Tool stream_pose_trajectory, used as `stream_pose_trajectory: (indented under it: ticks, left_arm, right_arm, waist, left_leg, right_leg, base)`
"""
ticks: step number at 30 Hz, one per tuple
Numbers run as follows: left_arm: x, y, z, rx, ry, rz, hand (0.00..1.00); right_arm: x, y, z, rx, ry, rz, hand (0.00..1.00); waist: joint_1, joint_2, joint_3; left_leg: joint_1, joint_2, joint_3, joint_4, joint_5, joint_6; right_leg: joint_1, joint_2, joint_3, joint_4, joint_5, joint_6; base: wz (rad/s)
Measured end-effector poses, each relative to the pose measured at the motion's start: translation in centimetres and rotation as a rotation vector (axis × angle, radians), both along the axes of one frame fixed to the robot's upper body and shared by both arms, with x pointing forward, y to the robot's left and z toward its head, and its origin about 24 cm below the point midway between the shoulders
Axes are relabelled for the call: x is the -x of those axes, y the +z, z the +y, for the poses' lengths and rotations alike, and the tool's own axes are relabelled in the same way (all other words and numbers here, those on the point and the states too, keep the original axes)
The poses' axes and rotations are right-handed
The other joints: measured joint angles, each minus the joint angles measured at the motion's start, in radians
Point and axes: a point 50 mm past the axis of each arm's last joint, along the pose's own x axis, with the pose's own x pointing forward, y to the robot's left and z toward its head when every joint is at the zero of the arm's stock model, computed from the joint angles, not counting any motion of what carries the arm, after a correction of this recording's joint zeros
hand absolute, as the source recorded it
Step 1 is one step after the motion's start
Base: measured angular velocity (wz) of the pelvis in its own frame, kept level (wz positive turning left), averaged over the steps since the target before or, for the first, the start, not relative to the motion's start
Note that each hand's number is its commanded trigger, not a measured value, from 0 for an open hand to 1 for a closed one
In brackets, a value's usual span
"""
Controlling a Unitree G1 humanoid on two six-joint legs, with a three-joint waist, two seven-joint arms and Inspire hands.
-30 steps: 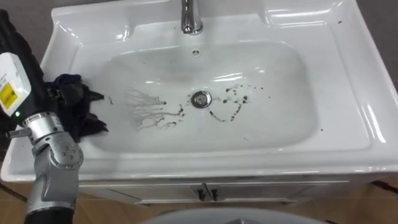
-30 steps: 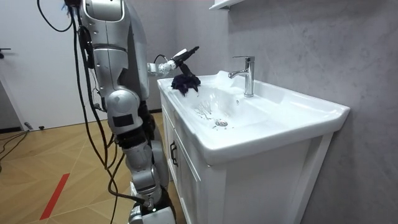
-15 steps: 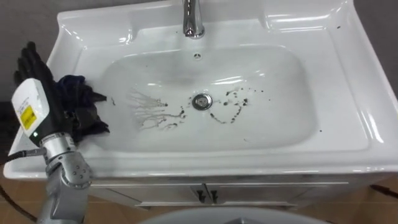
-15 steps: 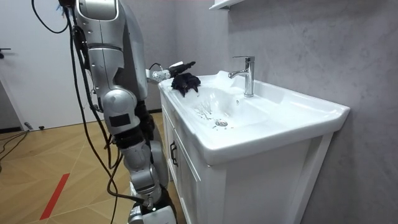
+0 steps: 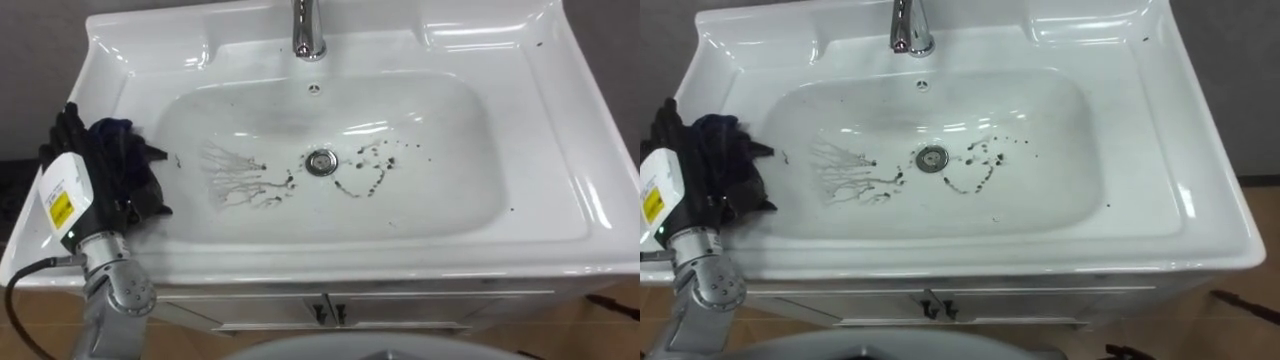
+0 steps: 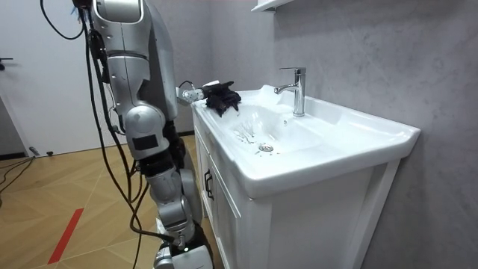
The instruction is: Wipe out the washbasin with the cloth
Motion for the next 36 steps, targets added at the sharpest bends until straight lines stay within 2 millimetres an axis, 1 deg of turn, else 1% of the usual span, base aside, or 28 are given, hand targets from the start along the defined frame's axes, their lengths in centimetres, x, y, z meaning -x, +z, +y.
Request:
stream_pose_trajectory:
  ticks: [8, 9, 10, 11, 19, 27, 36]
  left_arm:
    - [0.2, -0.4, 0.0, 0.037, 0.015, 0.005, 0.00]
    - [0.2, -0.4, 0.1, 0.037, 0.017, 0.009, 0.51]
    - [0.2, -0.5, 0.1, 0.038, 0.017, 0.011, 0.57]
    - [0.2, -0.5, 0.0, 0.040, 0.016, 0.015, 1.00]
    - [-0.2, -0.8, 0.2, 0.044, 0.025, 0.022, 1.00]
    - [-0.9, -0.4, 0.9, 0.038, 0.056, -0.001, 1.00]
    - [-1.3, -0.2, 0.9, 0.038, 0.062, -0.002, 1.00]
  right_arm:
    - [-0.1, -0.1, 0.2, -0.006, 0.024, 0.007, 0.00]
    - [0.0, -0.1, 0.3, -0.009, 0.026, 0.010, 0.00]
    - [0.0, -0.1, 0.3, -0.010, 0.025, 0.010, 0.00]
    - [0.0, -0.1, 0.3, -0.012, 0.025, 0.012, 0.00]
    - [0.0, -0.1, 0.4, -0.009, 0.023, 0.017, 0.00]
    - [0.1, -0.1, 0.4, -0.008, 0.022, 0.019, 0.00]
    - [0.0, -0.1, 0.4, -0.008, 0.023, 0.018, 0.00]
  waist:
    - [-0.001, -0.009, -0.0051]
    - [-0.001, -0.011, -0.0063]
    - [-0.001, -0.011, -0.0063]
    - [-0.002, -0.013, -0.0069]
    - [0.000, -0.014, -0.0074]
    - [-0.002, -0.014, -0.0075]
    - [0.003, -0.014, -0.0075]
  left_leg:
    - [0.007, 0.000, 0.001, 0.000, 0.000, 0.000]
    - [0.007, 0.000, 0.001, 0.000, 0.000, 0.000]
    - [0.008, 0.000, 0.001, 0.000, 0.000, 0.000]
    - [0.010, 0.000, 0.001, 0.001, 0.000, 0.000]
    - [0.007, -0.001, 0.000, 0.001, 0.000, 0.000]
    - [0.008, -0.002, 0.000, -0.001, 0.000, 0.000]
    - [0.007, -0.003, 0.003, -0.001, 0.000, 0.000]
  right_leg:
    - [0.008, 0.000, 0.002, 0.000, 0.000, 0.000]
    - [0.011, 0.000, 0.002, 0.000, 0.000, 0.000]
    - [0.013, 0.000, 0.002, 0.000, 0.000, 0.000]
    - [0.016, 0.000, 0.001, -0.003, 0.000, 0.000]
    - [0.018, 0.000, -0.003, -0.010, -0.001, -0.001]
    - [0.019, -0.001, -0.007, -0.013, -0.001, -0.001]
    - [0.018, -0.001, -0.005, -0.015, -0.002, 0.000]
  base:
    - [0.00]
    - [0.00]
    - [0.00]
    - [0.00]
    - [0.00]
    - [0.00]
    - [0.00]
